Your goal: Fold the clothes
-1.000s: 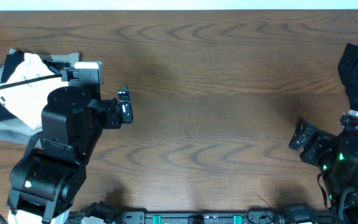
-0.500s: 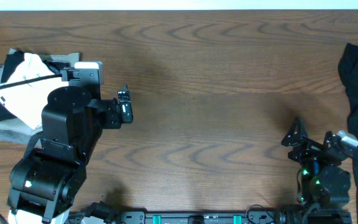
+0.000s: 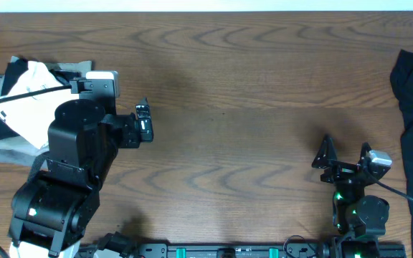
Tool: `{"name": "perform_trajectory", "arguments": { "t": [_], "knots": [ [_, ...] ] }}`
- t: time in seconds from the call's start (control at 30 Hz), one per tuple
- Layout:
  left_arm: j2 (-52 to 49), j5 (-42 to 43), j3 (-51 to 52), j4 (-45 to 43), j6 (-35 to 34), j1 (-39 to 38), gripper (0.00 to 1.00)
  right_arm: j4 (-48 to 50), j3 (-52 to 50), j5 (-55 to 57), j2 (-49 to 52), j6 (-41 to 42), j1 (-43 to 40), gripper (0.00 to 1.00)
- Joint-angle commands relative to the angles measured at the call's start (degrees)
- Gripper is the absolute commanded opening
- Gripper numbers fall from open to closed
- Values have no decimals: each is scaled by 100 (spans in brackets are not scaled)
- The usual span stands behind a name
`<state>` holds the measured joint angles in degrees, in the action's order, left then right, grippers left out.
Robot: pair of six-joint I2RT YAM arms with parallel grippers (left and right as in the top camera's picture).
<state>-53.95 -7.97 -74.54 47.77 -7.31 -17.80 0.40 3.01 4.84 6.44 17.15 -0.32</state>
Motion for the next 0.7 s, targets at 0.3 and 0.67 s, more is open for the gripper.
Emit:
{"name": "perform_trajectory", "arguments": {
  "t": [0.3, 0.67],
  "knots": [
    [-2, -87, -39, 2, -28, -22, 98, -240, -271, -79, -616, -162, -37, 99],
    [-7, -87, -39, 2, -28, -22, 98, -466, -271, -575, -616, -1095, -20, 99]
  ]
}}
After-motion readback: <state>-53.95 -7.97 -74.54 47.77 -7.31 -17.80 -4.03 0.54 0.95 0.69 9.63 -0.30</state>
